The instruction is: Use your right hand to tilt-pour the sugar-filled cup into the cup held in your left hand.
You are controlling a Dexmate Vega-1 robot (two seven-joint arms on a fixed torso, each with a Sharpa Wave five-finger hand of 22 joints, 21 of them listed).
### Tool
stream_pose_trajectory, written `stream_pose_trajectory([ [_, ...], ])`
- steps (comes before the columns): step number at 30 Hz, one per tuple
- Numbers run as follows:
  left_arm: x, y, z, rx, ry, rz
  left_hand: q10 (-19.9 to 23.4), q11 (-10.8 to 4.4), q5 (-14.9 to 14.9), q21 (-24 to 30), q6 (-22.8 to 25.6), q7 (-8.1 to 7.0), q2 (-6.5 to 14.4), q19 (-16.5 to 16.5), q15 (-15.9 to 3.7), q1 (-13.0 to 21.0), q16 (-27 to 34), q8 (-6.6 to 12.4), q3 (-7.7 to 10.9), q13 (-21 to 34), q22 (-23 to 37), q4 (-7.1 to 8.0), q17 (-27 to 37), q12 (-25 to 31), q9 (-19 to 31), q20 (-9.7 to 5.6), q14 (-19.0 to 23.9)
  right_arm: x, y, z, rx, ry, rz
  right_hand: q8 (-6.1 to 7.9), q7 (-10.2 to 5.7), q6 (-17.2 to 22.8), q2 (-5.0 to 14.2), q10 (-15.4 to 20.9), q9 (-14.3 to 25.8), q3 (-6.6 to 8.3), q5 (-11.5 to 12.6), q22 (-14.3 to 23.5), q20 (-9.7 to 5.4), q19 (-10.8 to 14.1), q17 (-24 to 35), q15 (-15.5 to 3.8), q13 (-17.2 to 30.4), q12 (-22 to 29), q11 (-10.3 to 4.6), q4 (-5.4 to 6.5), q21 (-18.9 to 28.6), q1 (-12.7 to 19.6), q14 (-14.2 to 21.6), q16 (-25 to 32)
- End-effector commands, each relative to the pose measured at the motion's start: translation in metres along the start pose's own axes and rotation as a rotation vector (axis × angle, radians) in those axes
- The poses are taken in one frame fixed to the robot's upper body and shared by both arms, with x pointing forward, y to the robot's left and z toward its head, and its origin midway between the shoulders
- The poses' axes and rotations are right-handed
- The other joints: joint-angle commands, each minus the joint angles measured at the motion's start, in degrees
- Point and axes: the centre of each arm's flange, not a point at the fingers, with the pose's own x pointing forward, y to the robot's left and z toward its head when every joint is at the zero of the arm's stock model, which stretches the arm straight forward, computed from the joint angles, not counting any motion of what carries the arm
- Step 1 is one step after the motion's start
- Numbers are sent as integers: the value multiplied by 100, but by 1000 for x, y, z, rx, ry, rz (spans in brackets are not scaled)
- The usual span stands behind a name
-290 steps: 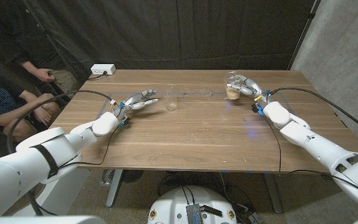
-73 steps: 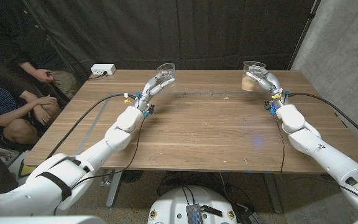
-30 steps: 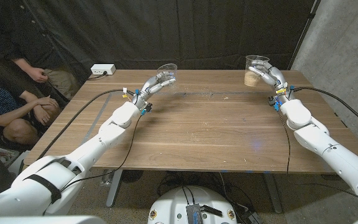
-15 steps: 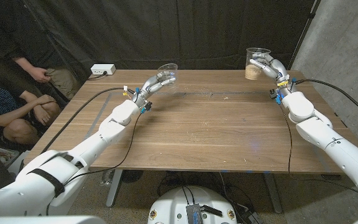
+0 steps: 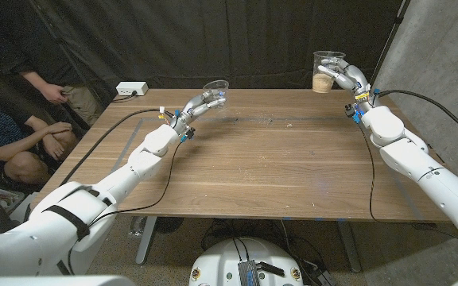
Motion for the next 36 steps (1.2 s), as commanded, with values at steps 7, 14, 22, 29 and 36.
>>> stream_pose_trajectory([
  [7, 16, -2, -3, -7, -1, -21, 80, 0, -28, 3, 67, -6, 27, -13, -649, 24, -45, 43, -50, 23, 32, 0, 37, 57, 21, -4, 68, 23, -14, 41, -37, -44, 45, 22, 48, 36, 58, 26, 33, 50, -41, 13, -390, 68, 38, -964, 41, 2, 6, 21, 36, -22, 61, -17],
  [14, 17, -4, -4, -10, 5, -27, 134, -1, -60, 6, 144, 8, 49, -22, -646, 31, -68, 74, -64, 14, 35, 6, 55, 85, 11, -10, 89, 31, -17, 54, -50, -70, 90, 16, 58, 41, 61, 50, 33, 52, -53, 12, -368, 55, 45, -966, 38, 1, 25, 23, 30, -30, 64, -25],
  [22, 21, -6, -4, -14, 10, -35, 133, -17, -81, 7, 161, 8, 64, -29, -652, 40, -85, 79, -72, 16, 36, 9, 67, 94, 1, -11, 99, 41, -16, 72, -78, -98, 130, 8, 60, 45, 63, 50, 32, 56, -63, 10, -345, 44, 51, -966, 50, -1, 33, 22, 26, -35, 69, -33],
  [29, 25, -10, -5, -19, 16, -45, 135, -14, -99, 9, 165, 11, 77, -32, -654, 45, -99, 79, -80, 15, 37, 12, 78, 101, -5, -22, 107, 49, -17, 90, -92, -101, 154, 5, 76, 61, 65, 52, 32, 61, -73, 8, -334, 46, 58, -967, 56, -6, 34, 18, 25, -35, 77, -39],
  [36, 27, -13, -6, -23, 24, -56, 143, -19, -117, 12, 172, 14, 92, -33, -656, 53, -114, 82, -86, 13, 38, 14, 88, 110, -11, -38, 115, 59, -14, 103, -114, -99, 197, 3, 70, 79, 63, 80, 31, 73, -79, 6, -328, 49, 67, -970, 55, -5, 31, -1, 25, -10, 85, -41],
])
